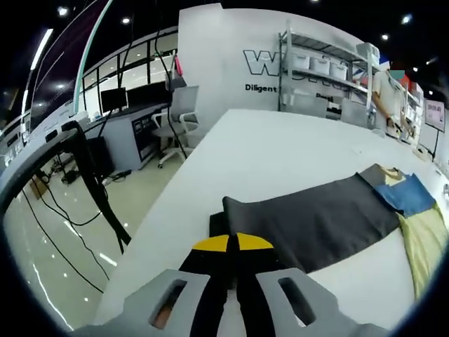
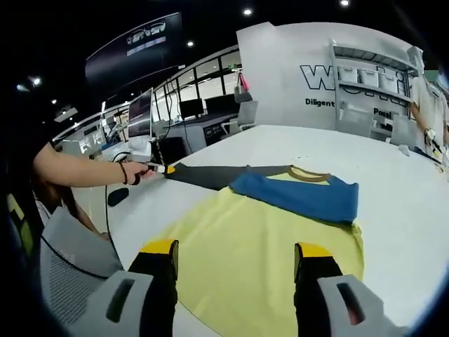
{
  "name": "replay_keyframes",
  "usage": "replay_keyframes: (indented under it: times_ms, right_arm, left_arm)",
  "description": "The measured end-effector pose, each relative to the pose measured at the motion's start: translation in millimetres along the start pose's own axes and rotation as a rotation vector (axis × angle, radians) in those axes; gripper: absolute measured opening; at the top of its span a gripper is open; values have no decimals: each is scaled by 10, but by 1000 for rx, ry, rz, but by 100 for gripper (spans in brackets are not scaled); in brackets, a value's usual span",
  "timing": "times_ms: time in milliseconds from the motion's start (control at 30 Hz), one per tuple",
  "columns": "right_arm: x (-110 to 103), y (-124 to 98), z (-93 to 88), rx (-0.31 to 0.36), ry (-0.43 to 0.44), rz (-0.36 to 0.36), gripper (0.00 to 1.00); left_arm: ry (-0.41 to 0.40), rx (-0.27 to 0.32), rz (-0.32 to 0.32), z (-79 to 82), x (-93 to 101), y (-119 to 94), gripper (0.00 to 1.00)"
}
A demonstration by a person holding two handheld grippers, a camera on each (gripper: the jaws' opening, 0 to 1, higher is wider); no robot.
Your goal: Fold the garment on the visible template until the final outline fits inside the template.
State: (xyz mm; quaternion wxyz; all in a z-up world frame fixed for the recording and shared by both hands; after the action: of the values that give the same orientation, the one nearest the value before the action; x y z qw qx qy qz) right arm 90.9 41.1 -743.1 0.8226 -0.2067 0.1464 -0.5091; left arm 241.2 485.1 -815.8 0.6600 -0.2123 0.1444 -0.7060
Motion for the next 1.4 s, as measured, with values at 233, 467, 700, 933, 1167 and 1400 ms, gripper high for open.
replay_keyframes:
  times_ms: [233, 467, 700, 933, 1167, 1400]
  right_arm:
    - [22, -12, 11, 5, -6, -7, 64]
    - [41, -30, -21, -1, -7, -9, 63]
    - [52, -42, -64, -11, -23, -12, 63]
    - [111, -56, -78, -13, -42, -30, 62]
    - [139, -81, -84, -12, -45, -36, 62]
    - [155, -128, -95, -6, -35, -34, 61]
  left_arm:
    - [33, 8, 21, 13, 55, -108, 0]
    - [0, 71, 5, 153, 130, -161, 0]
    - [13, 87, 1, 286, 144, -135, 0]
    - [7, 128, -56, 475, 293, -155, 0]
    - [-9, 164, -79, 665, 413, -217, 0]
    - [-3, 188, -110, 862, 585, -290, 0]
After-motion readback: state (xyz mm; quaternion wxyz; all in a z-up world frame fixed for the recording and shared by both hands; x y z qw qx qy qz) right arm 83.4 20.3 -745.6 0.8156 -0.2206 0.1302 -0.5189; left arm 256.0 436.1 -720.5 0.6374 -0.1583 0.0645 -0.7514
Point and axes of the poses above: the point that each gripper's makers call its tool centre point, and the gripper's own axes: y roughly forward along the fingers, x roughly to its right, z roughly out of its top, the point moved 2 cm from there along -y, roughly backward along the fingers, and after that the axes turned 13 degrees about -z, right-handed, at the moved point
